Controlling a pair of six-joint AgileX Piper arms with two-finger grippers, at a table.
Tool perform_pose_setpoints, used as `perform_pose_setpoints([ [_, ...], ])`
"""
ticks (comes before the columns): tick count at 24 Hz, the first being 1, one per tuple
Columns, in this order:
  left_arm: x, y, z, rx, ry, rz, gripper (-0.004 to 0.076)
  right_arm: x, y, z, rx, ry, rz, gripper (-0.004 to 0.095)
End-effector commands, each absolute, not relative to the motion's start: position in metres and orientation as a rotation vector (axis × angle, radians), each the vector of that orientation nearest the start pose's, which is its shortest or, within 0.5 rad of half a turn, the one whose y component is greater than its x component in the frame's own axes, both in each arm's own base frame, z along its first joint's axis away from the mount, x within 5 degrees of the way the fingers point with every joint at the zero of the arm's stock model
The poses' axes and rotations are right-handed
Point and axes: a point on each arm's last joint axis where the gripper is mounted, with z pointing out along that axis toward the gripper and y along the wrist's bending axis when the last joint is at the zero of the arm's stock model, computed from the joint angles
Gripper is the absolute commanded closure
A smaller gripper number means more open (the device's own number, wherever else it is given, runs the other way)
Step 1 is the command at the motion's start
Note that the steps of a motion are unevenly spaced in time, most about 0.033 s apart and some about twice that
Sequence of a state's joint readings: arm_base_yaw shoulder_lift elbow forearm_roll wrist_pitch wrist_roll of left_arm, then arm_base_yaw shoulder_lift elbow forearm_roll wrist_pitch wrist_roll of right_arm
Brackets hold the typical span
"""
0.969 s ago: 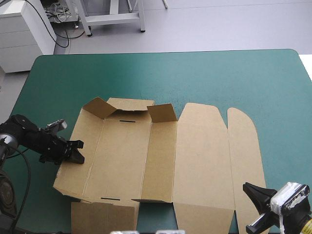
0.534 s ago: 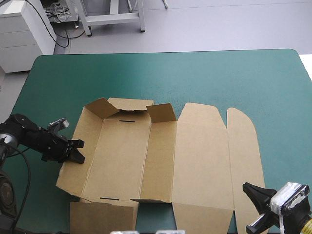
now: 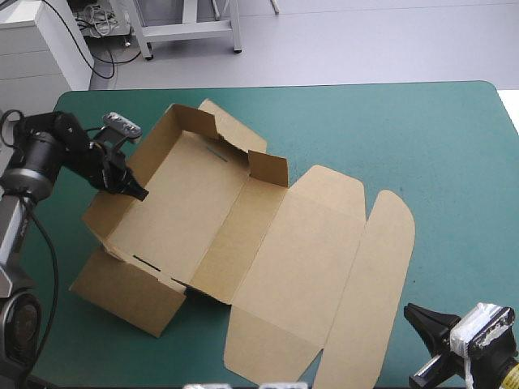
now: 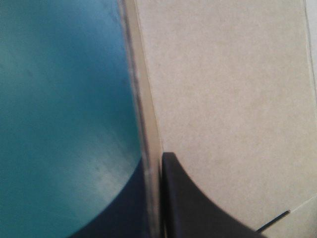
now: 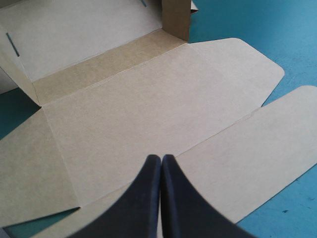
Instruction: Fold the box
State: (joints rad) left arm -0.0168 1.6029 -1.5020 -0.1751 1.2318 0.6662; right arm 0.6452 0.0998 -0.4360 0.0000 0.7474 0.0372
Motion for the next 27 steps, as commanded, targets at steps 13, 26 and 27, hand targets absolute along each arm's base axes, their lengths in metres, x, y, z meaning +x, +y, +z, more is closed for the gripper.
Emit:
perform_pose_setpoints([
  [13, 0.321, -0.205, 0.393, 1.623, 1.858, 0.629, 0.0731, 0.024, 0.019, 0.297, -0.529, 1.759, 0.512, 0.0924],
  [26, 0.308, -0.231, 0.399, 1.65, 1.713, 0.644, 0.0731, 0.024, 0.019, 0.297, -0.527, 1.76, 0.514, 0.0924],
  [27, 0.306, -0.233, 0.399, 1.648, 1.712, 0.637, 0.0731, 0.024, 0.019, 0.297, -0.527, 1.76, 0.514, 0.0924],
])
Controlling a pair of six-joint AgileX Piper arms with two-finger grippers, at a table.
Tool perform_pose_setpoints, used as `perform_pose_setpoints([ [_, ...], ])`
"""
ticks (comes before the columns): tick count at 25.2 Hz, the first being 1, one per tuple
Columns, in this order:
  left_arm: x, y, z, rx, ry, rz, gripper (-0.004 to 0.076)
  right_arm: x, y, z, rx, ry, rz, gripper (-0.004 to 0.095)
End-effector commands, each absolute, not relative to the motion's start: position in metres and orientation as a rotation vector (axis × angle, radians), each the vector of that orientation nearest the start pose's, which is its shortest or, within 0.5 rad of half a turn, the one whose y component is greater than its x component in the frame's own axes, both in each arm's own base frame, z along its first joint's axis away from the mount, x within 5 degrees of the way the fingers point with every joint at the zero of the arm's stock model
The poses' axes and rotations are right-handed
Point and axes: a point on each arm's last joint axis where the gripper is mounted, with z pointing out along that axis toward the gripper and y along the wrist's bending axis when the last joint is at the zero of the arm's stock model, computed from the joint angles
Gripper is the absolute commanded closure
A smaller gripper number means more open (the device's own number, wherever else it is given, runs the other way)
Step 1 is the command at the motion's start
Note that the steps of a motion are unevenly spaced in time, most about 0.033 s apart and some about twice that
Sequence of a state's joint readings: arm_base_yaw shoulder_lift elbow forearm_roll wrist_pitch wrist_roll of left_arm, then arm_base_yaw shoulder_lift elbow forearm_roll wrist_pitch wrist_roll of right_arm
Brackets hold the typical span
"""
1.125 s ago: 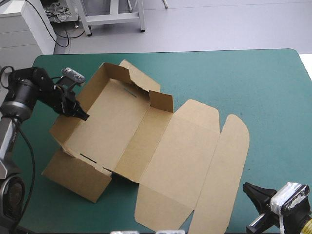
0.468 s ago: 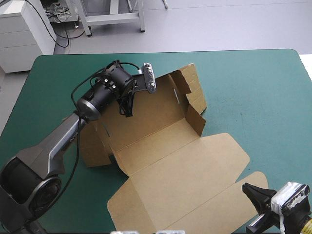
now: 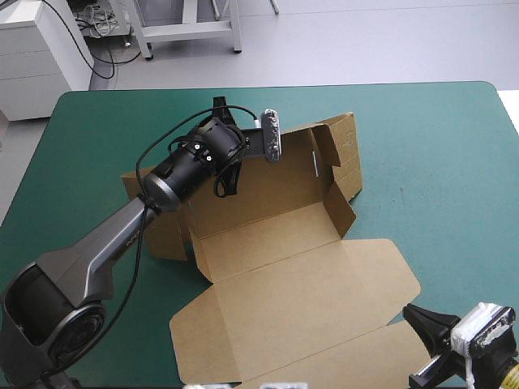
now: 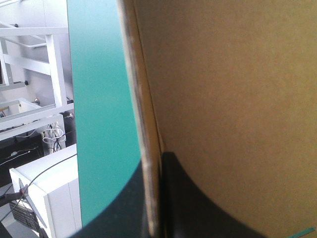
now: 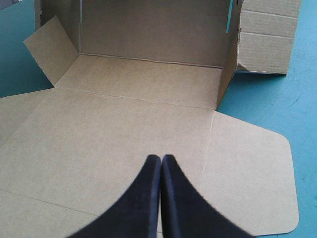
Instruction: Fold the box
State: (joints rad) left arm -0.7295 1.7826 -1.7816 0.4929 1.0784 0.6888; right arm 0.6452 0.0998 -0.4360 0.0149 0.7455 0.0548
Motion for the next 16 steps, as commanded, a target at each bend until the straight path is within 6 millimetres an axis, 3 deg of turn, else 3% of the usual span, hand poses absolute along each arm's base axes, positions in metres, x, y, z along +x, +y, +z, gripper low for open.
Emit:
perform_pose_setpoints([
  [1, 0.303, -0.234, 0.4, 1.643, 1.711, 0.628, 0.0731, 0.024, 0.019, 0.297, -0.526, 1.76, 0.515, 0.0924],
  [5, 0.287, -0.24, 0.394, 1.69, 1.649, 0.615, 0.0731, 0.024, 0.019, 0.297, -0.526, 1.76, 0.515, 0.0924],
  [11, 0.257, -0.223, 0.386, 1.72, 1.517, 0.607, 0.0731, 0.024, 0.019, 0.297, -0.497, 1.772, 0.539, 0.0924],
  [15, 0.248, -0.211, 0.394, 1.711, 1.288, 0.789, 0.0731, 0.024, 0.019, 0.297, -0.496, 1.771, 0.535, 0.0924],
  [16, 0.248, -0.211, 0.395, 1.691, 1.296, 0.784, 0.0731, 0.024, 0.019, 0.297, -0.497, 1.771, 0.533, 0.0924],
])
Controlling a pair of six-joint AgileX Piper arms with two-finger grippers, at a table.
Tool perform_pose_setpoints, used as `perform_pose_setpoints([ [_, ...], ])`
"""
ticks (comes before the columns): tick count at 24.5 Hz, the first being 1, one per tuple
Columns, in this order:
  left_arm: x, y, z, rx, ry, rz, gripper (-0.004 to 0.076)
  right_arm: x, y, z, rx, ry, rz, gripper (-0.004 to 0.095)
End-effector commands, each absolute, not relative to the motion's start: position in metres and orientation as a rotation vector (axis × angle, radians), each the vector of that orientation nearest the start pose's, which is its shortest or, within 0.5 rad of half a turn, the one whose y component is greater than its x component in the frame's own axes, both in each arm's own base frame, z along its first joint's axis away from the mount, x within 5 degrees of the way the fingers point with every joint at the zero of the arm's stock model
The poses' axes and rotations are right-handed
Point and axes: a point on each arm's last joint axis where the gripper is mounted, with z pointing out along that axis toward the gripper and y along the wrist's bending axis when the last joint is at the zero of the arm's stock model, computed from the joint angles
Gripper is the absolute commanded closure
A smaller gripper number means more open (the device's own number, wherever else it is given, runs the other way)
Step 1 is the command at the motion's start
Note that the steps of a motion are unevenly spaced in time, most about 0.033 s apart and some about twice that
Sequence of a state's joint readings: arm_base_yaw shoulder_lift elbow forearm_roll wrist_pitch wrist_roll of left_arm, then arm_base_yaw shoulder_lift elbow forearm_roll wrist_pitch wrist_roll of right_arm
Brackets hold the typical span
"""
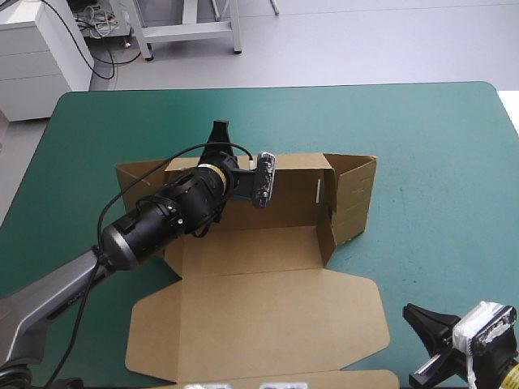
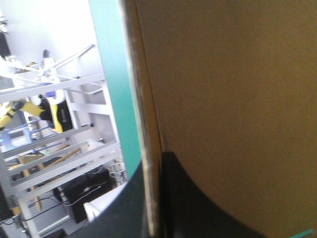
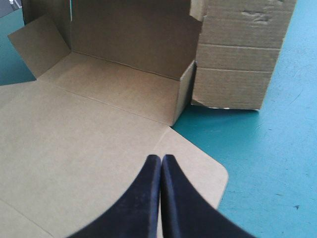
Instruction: Fold the box
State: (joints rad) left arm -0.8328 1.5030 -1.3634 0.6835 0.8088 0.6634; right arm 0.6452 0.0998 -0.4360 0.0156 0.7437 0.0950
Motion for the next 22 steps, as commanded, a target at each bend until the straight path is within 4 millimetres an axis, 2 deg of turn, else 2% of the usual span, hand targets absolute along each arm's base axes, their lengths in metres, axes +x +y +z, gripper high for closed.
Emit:
perform_pose_setpoints([
  [1, 0.248, -0.211, 0.394, 1.652, 1.338, 0.741, 0.0731, 0.024, 0.019, 0.297, -0.497, 1.771, 0.533, 0.0924],
  [3, 0.243, -0.217, 0.389, 1.654, 1.352, 0.679, 0.0731, 0.025, 0.019, 0.297, -0.499, 1.769, 0.522, 0.0924],
  [7, 0.227, -0.226, 0.354, 1.719, 1.278, 0.733, 0.0731, 0.026, 0.017, 0.297, -0.506, 1.761, 0.481, 0.0924],
  [8, 0.226, -0.226, 0.342, 1.703, 1.27, 0.735, 0.0731, 0.027, 0.016, 0.297, -0.51, 1.758, 0.464, 0.0924],
  [14, 0.227, -0.217, 0.319, 1.721, 1.225, 0.857, 0.0731, 0.027, 0.015, 0.297, -0.52, 1.751, 0.434, 0.0911],
  [18, 0.227, -0.217, 0.316, 1.718, 1.209, 0.871, 0.0731, 0.026, 0.017, 0.297, -0.578, 1.734, 0.432, 0.073],
  [22, 0.227, -0.218, 0.317, 1.693, 1.222, 0.852, 0.0731, 0.025, 0.018, 0.297, -0.583, 1.733, 0.437, 0.0367],
])
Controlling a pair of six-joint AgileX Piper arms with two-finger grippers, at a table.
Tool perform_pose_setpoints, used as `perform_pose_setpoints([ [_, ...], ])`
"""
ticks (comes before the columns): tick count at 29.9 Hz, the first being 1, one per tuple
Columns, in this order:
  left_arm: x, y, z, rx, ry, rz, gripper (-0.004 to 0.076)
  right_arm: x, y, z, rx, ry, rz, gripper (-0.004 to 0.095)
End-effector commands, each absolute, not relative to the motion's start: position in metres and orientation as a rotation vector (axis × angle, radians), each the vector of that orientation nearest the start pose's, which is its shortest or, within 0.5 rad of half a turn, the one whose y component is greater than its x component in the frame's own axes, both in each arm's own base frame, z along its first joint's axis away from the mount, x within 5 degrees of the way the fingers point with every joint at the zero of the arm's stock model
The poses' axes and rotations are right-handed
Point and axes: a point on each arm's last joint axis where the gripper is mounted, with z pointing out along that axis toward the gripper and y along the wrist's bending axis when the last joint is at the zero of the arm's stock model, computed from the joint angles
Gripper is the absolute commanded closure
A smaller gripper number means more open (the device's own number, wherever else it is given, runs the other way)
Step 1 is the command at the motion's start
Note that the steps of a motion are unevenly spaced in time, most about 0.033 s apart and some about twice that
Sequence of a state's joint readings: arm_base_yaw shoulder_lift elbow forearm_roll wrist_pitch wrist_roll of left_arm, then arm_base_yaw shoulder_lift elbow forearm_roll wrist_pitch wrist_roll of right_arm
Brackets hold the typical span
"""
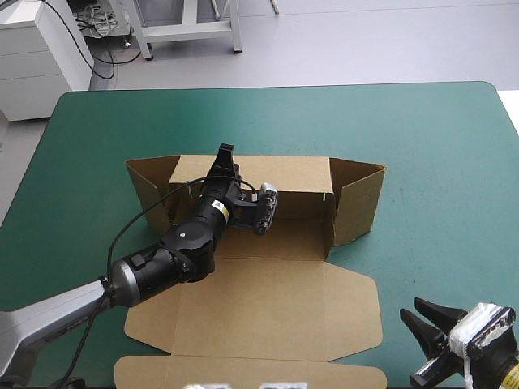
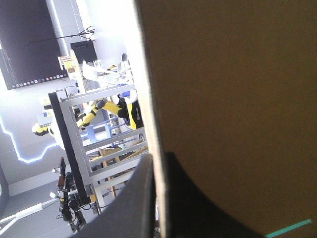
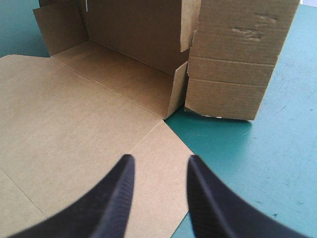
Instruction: Fold the box
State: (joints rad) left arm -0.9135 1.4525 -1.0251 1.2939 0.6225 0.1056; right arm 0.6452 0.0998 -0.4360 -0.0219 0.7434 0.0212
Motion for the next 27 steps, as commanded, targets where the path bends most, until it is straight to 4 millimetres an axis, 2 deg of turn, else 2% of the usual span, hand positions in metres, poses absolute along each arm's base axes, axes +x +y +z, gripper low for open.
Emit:
perform_pose_setpoints([
  [1, 0.228, -0.217, 0.317, 1.692, 1.225, 0.856, 0.0731, 0.025, 0.018, 0.297, -0.583, 1.733, 0.437, 0.0311],
  [3, 0.228, -0.217, 0.317, 1.691, 1.229, 0.86, 0.0731, 0.025, 0.018, 0.297, -0.583, 1.733, 0.437, 0.0275],
  [10, 0.228, -0.216, 0.317, 1.668, 1.257, 0.849, 0.0731, 0.026, 0.019, 0.299, -0.549, 1.727, 0.472, 0.0325],
  [15, 0.228, -0.216, 0.317, 1.668, 1.257, 0.849, 0.0731, 0.031, 0.016, 0.31, -0.457, 1.767, 0.458, 0.0326],
  [17, 0.228, -0.216, 0.317, 1.668, 1.257, 0.849, 0.0731, 0.037, 0.016, 0.32, -0.414, 1.78, 0.44, 0.0326],
  [21, 0.228, -0.216, 0.317, 1.67, 1.254, 0.852, 0.0731, 0.051, 0.02, 0.357, -0.371, 1.771, 0.388, 0.0326],
  [27, 0.228, -0.216, 0.317, 1.67, 1.253, 0.85, 0.0731, 0.089, 0.036, 0.402, -0.361, 1.905, 0.212, 0.0326],
])
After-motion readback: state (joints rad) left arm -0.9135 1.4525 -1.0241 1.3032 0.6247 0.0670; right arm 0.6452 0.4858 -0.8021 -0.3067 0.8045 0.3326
